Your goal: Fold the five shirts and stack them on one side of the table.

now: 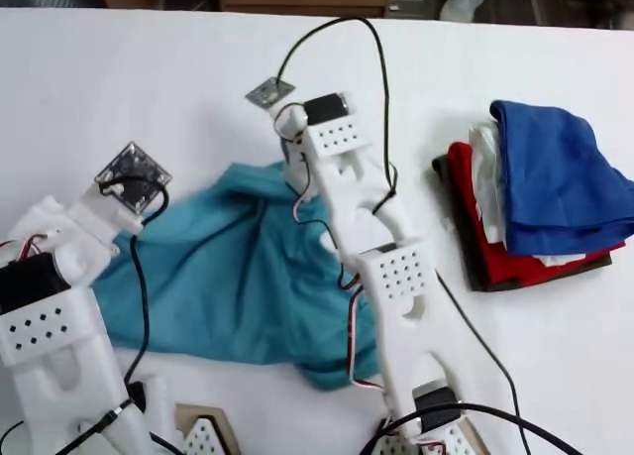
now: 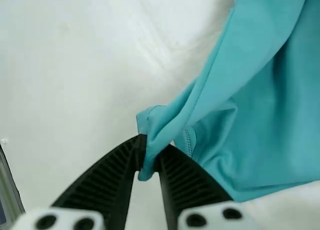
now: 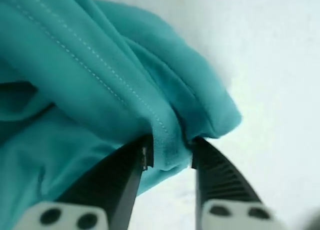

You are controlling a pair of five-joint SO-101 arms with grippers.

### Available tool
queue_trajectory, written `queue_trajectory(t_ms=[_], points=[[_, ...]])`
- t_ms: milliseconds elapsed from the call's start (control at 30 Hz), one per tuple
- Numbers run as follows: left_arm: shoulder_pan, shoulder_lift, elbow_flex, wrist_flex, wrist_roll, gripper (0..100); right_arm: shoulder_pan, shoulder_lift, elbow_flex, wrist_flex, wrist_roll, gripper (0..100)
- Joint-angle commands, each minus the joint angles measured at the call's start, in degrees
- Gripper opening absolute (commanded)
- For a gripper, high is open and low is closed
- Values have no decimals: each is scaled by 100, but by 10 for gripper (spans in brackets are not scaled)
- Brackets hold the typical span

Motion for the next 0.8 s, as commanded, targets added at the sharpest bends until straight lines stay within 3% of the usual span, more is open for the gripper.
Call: queue_trajectory(t_ms=[0,767], points=[[-9,-70,-180,-88,-18,20,-22,-505,-53,66,-62,91],[-9,-79,-198,-88,-18,20,-13,-980,527,48,-53,113]])
